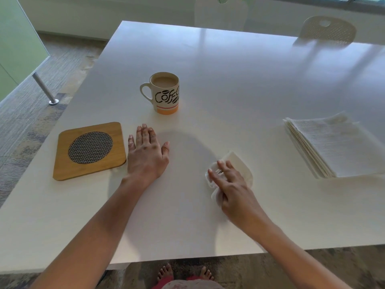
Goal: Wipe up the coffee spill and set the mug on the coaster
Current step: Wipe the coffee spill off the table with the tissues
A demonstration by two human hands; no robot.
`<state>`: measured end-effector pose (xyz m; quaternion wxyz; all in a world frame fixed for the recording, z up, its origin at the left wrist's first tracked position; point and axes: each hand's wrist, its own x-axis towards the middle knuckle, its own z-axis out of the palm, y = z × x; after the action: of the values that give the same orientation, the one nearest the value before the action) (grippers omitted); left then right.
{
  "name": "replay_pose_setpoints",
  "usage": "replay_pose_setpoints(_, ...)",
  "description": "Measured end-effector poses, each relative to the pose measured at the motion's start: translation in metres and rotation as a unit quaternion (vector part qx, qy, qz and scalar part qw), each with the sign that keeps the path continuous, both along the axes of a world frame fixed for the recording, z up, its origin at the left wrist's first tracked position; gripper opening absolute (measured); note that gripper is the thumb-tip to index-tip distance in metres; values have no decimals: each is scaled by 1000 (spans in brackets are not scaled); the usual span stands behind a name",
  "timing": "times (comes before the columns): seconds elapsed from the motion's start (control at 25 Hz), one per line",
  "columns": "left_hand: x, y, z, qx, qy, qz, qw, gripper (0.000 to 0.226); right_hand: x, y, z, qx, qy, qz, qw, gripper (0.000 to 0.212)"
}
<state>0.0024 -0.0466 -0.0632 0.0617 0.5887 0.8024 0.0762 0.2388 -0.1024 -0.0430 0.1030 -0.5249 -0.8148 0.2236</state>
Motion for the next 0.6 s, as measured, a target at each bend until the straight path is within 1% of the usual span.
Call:
replay_pose_setpoints(0.12,1,0,0,4,-2,2,1000,70,-8,3,-4,36,64,32,997,55)
replay_pose_setpoints(0.28,1,0,1,4,-1,4,1000,71,-22,30,-6,79,95,72,990,56)
replay_pose_setpoints(0.44,0,0,1,4,-5,4,1000,71,-31,68,-2,103,83,105,986,56)
replay_pose_setpoints(0.6,0,0,2,10,-14,7,1000,71,-35,107,5,136,56,88,985,49)
